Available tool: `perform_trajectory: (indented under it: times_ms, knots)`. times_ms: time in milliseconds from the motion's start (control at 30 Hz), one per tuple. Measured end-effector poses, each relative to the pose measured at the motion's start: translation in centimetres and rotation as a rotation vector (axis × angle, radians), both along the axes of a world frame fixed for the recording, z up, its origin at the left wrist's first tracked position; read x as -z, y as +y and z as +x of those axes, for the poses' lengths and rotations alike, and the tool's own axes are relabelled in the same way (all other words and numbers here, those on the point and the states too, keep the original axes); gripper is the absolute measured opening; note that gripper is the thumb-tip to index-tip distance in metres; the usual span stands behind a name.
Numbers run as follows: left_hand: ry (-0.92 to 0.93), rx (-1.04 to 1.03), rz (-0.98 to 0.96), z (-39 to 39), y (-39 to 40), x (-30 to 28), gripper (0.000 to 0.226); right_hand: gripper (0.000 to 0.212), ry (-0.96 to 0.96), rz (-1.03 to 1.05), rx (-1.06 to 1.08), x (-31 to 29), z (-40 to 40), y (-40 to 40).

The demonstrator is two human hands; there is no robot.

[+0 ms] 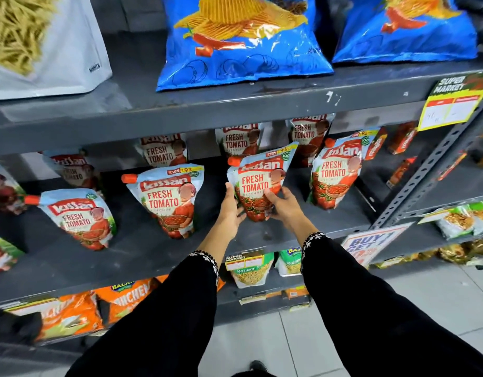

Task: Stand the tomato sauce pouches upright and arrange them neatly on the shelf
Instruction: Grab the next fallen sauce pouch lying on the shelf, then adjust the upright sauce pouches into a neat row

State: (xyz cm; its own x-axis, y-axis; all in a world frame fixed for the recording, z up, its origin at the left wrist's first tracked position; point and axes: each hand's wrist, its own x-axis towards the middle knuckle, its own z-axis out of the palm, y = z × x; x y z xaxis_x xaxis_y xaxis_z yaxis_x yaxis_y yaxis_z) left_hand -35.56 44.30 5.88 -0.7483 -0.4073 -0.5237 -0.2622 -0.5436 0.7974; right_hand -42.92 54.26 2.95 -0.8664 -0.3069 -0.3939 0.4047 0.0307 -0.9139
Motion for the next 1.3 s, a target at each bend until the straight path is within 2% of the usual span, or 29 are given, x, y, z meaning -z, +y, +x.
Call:
perform_trajectory:
  times_ms: [100,267,367,533,633,667,733,800,933,1100,1300]
  knots:
    - [0.016,0.010,-0.001,0.3,0.3,-0.3,0.064,0.031,0.022,0.008,0.003,0.2,0.1,0.0]
    - [-0.005,-0.022,-0.064,0.8,0.1,-0.2,0.064,0.068,-0.001,0.017,0.061,0.6,0.5,-0.2]
    - [-0.059,-0.084,-0.084,1.8,-0.3,0.4,0.068,0.087,0.001,0.163,0.164,1.4,1.2,-0.6]
    - [-0.114,-0.162,-0.055,4.4,-1.7,1.6,0.073,0.072,0.041,0.330,0.329,2.2,3.7,-2.5]
    - [-0.143,-0.234,-0.087,6.6,-3.6,2.6,0.063,0.066,0.026,0.367,0.361,2.0,5.9,-4.5]
    - [-0.155,-0.258,-0.092,7.4,-4.5,3.0,0.058,0.065,0.020,0.353,0.358,1.9,6.7,-5.4]
    - [-0.184,-0.290,-0.105,8.5,-6.0,3.6,0.068,0.062,0.025,0.309,0.331,2.0,7.6,-7.2]
    - [-0.211,-0.284,-0.121,9.7,-8.1,4.1,0.075,0.056,-0.013,0.277,0.235,1.6,8.6,-9.3]
    - [-0.195,-0.254,-0.114,11.8,-12.3,2.3,0.071,0.052,-0.055,0.159,0.029,0.3,10.5,-13.6]
    - [-0.065,-0.144,-0.049,12.1,-15.4,0.6,0.064,0.054,-0.191,-0.077,-0.003,0.1,12.4,-15.2]
    - [-0.009,-0.084,0.016,12.5,-16.4,0.8,0.067,0.057,-0.186,-0.087,-0.014,-0.9,13.4,-16.7]
